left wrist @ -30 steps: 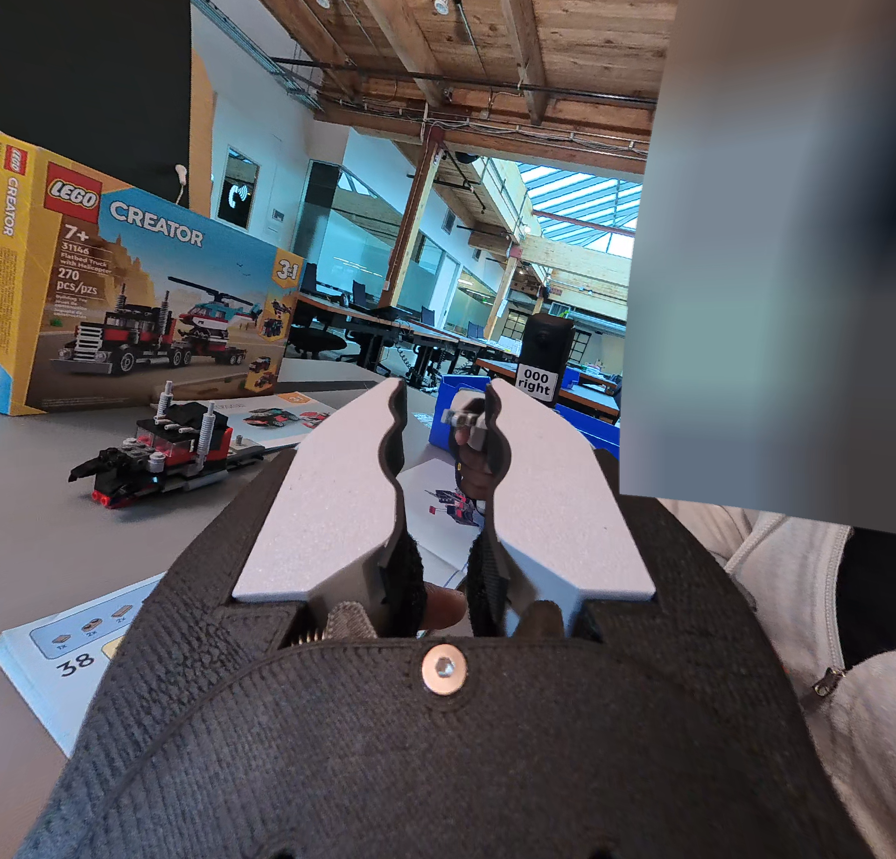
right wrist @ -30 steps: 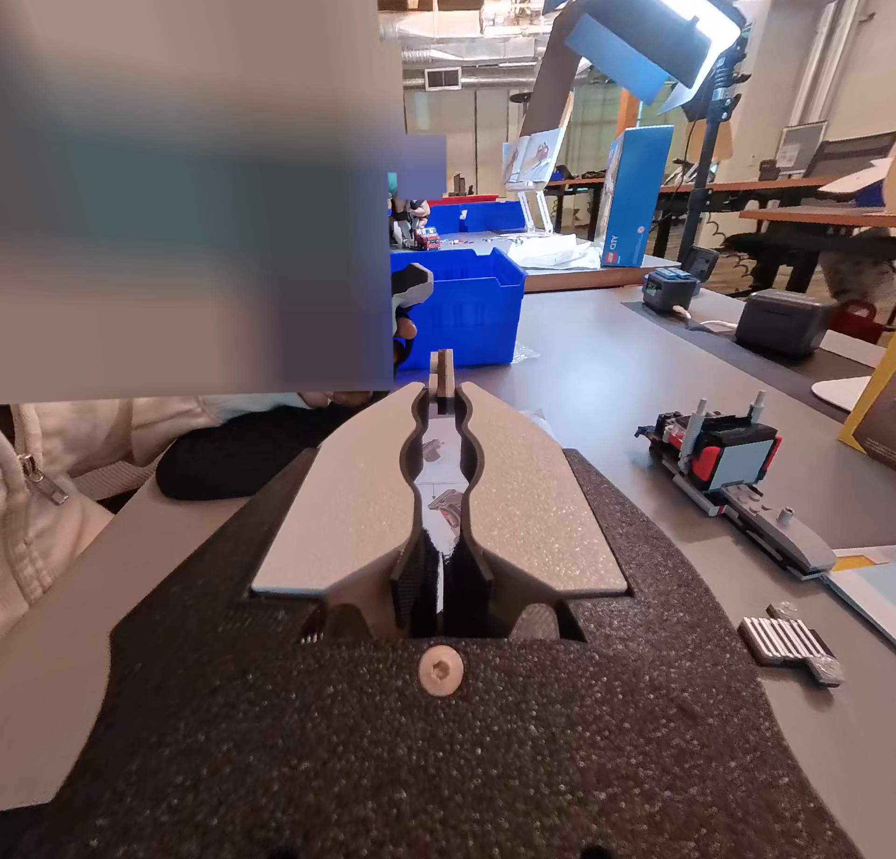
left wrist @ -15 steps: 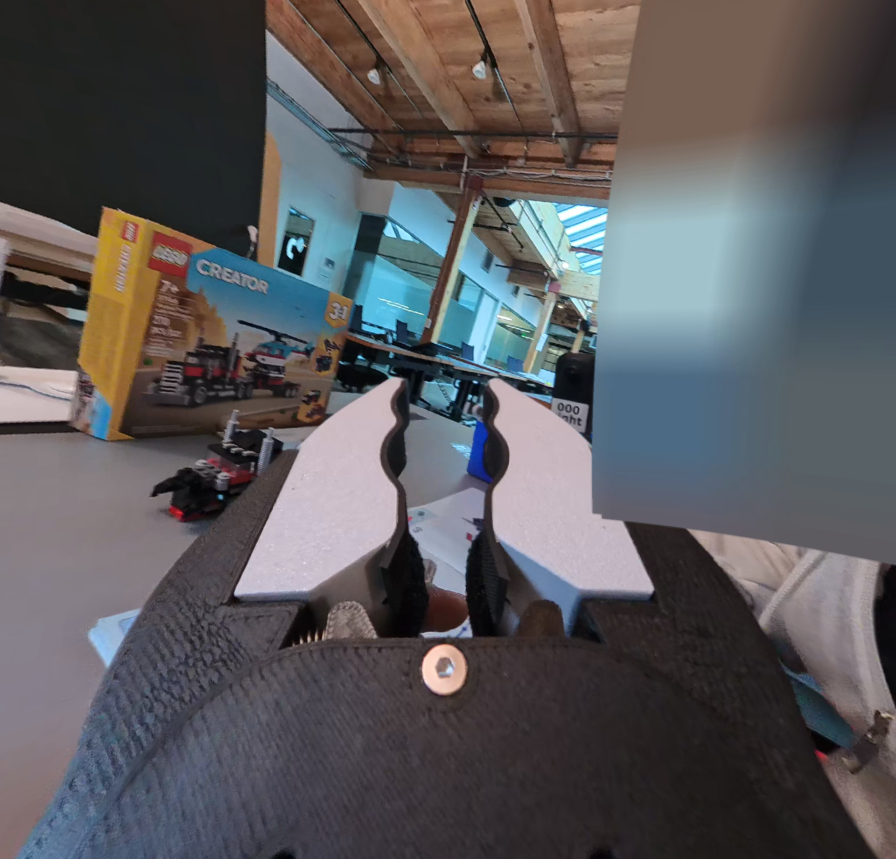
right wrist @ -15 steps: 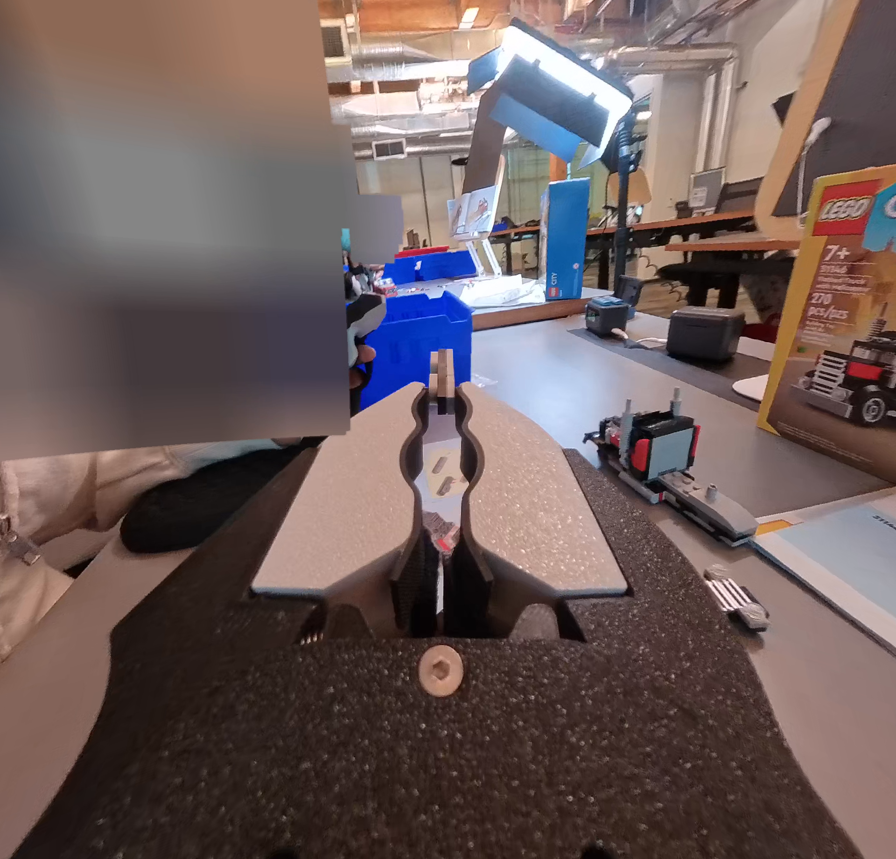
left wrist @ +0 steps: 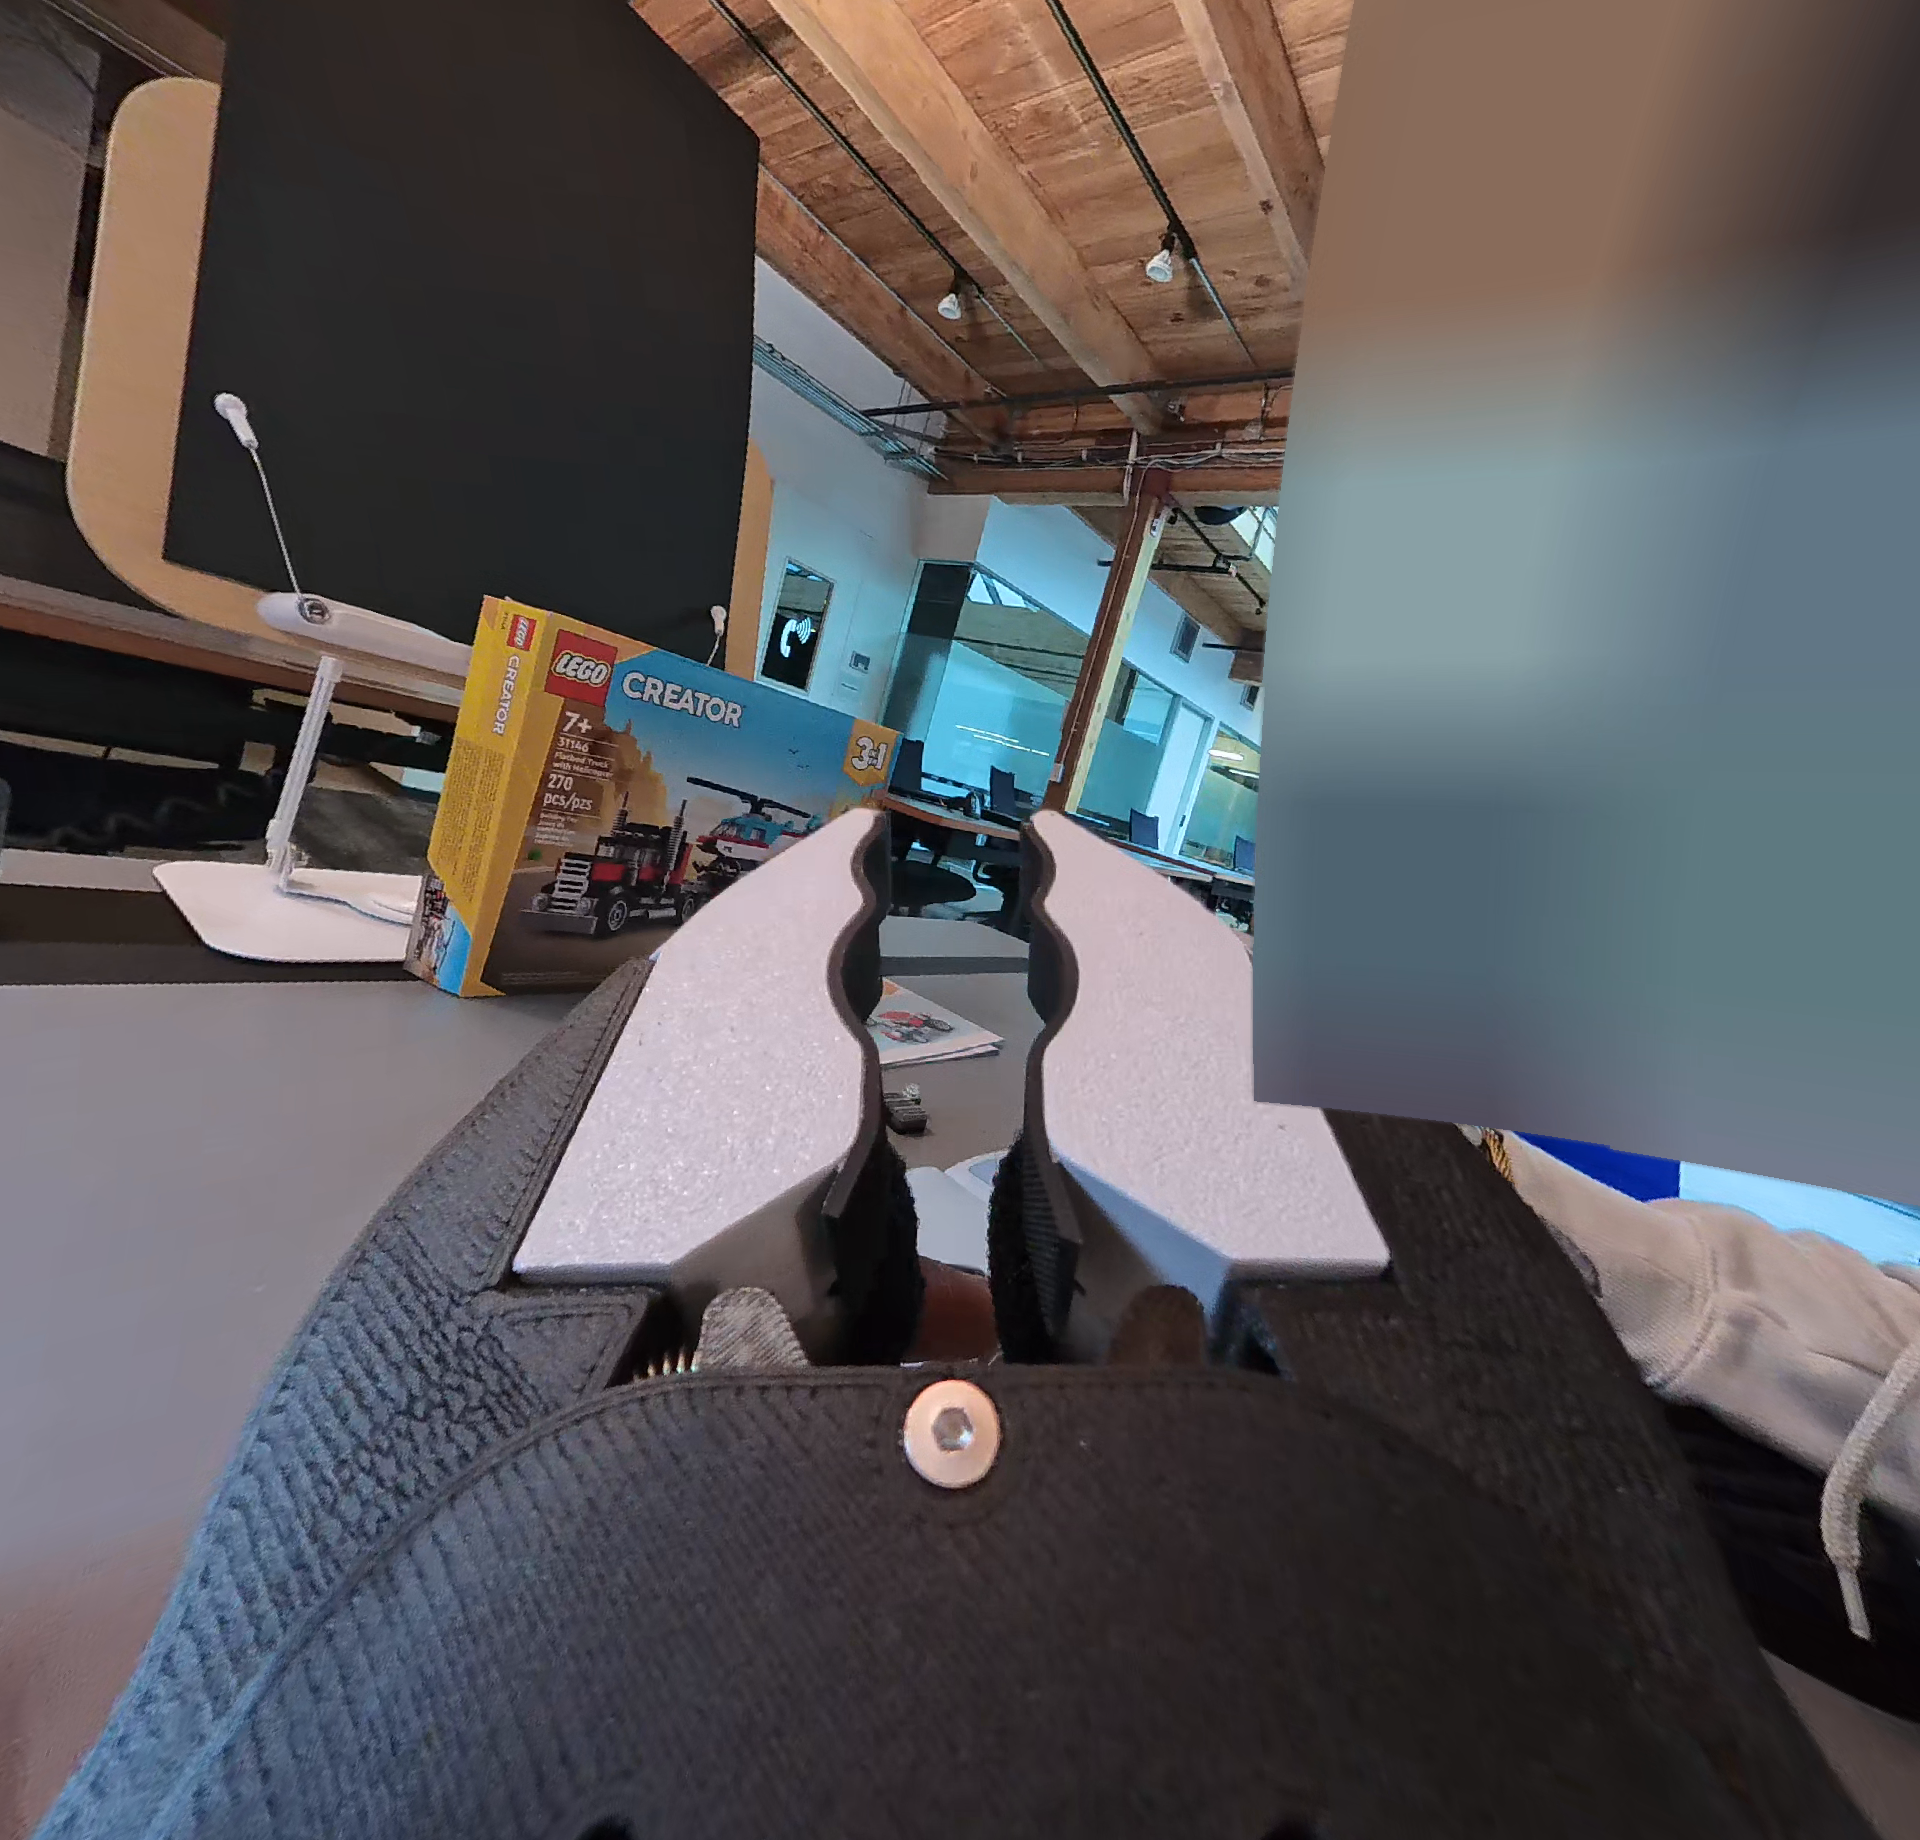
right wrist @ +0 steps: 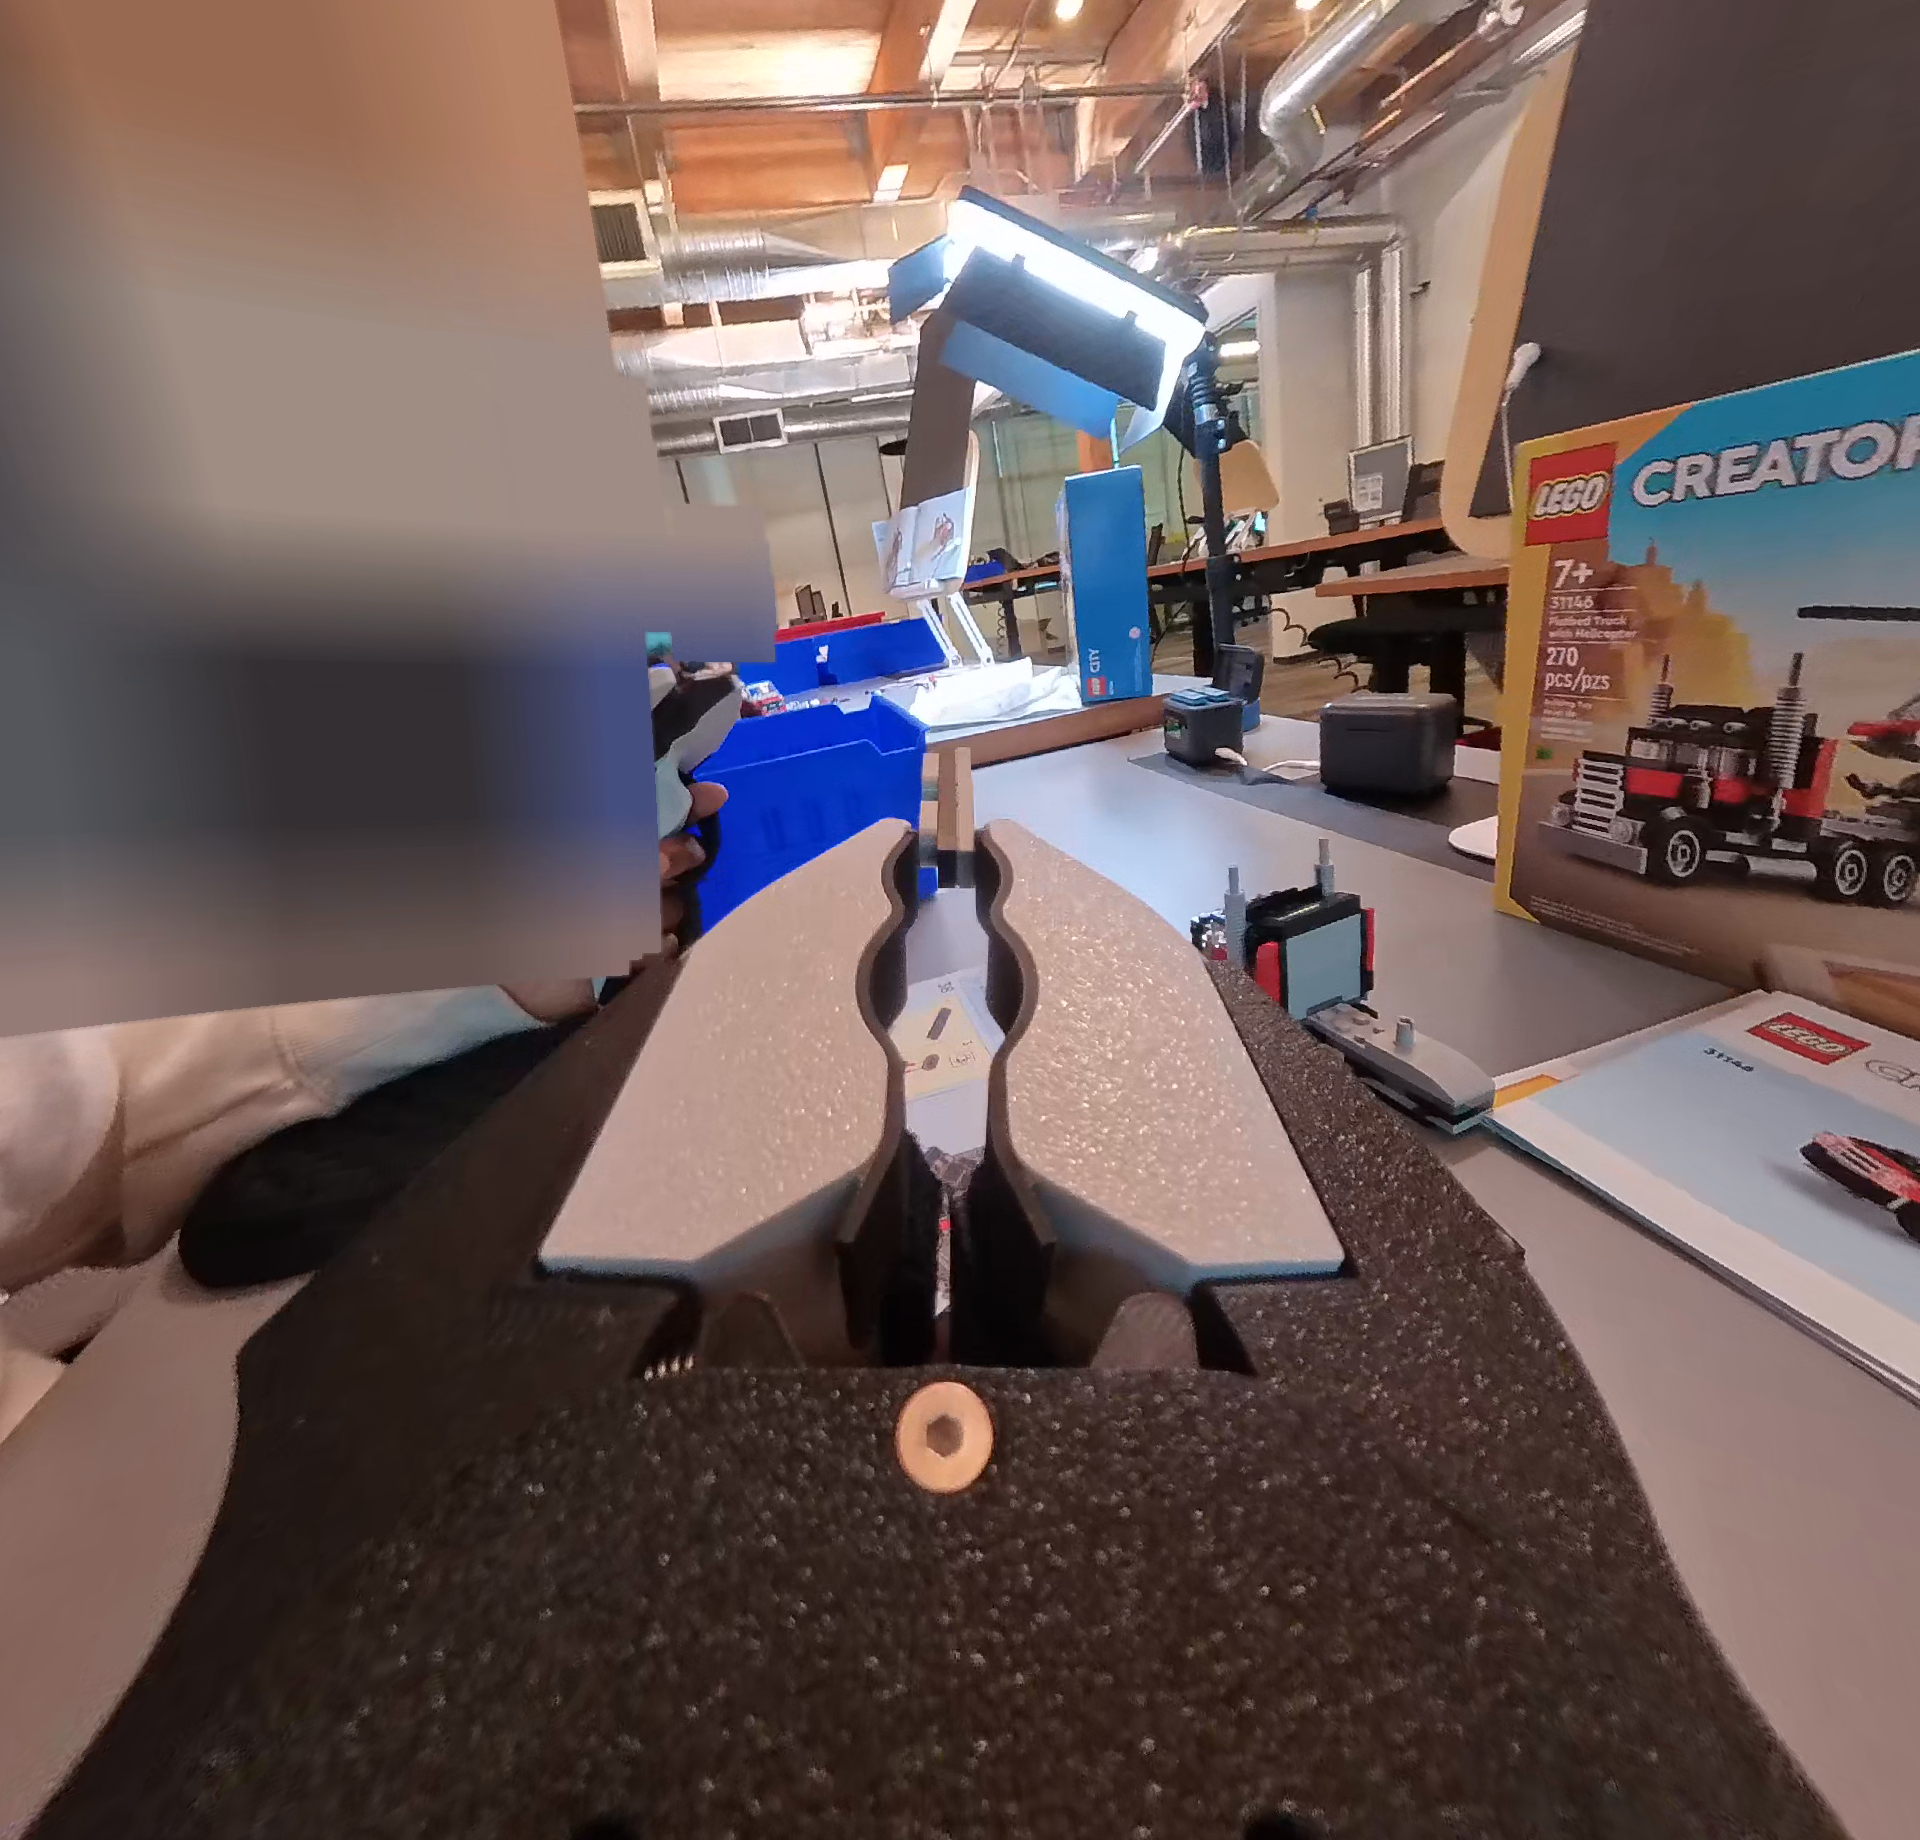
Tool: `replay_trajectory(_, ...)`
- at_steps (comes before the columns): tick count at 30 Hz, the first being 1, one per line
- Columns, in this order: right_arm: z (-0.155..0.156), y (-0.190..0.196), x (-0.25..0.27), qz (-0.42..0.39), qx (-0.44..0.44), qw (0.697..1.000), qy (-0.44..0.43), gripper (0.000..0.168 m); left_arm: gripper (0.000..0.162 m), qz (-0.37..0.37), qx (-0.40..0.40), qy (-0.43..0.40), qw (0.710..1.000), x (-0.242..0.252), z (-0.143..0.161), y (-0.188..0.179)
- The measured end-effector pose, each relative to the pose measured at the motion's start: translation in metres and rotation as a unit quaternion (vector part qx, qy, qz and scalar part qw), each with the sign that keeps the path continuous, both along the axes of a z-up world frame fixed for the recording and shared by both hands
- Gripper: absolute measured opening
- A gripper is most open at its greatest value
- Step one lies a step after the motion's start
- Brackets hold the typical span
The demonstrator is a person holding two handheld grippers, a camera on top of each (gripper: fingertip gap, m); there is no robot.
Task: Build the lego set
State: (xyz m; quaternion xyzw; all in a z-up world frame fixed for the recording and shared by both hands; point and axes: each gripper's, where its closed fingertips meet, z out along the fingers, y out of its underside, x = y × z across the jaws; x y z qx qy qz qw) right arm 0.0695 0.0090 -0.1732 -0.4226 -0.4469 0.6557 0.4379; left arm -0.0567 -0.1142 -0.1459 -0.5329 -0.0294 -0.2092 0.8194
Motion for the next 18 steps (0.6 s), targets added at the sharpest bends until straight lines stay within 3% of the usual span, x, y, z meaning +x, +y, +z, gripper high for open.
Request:
replay_trajectory(8, -0.005, -0.018, -0.005, 0.016, 0.081, 0.996, -0.021, 0.01, 0.025, -0.024, -0.005, -0.012, 1.0, 0.004, -0.002, 0.002)
replay_trajectory(18, -0.001, -0.016, -0.003, 0.008, 0.079, 0.997, -0.011, 0.01, 0.024, -0.024, -0.002, -0.01, 1.0, 0.004, 0.0, 0.001)
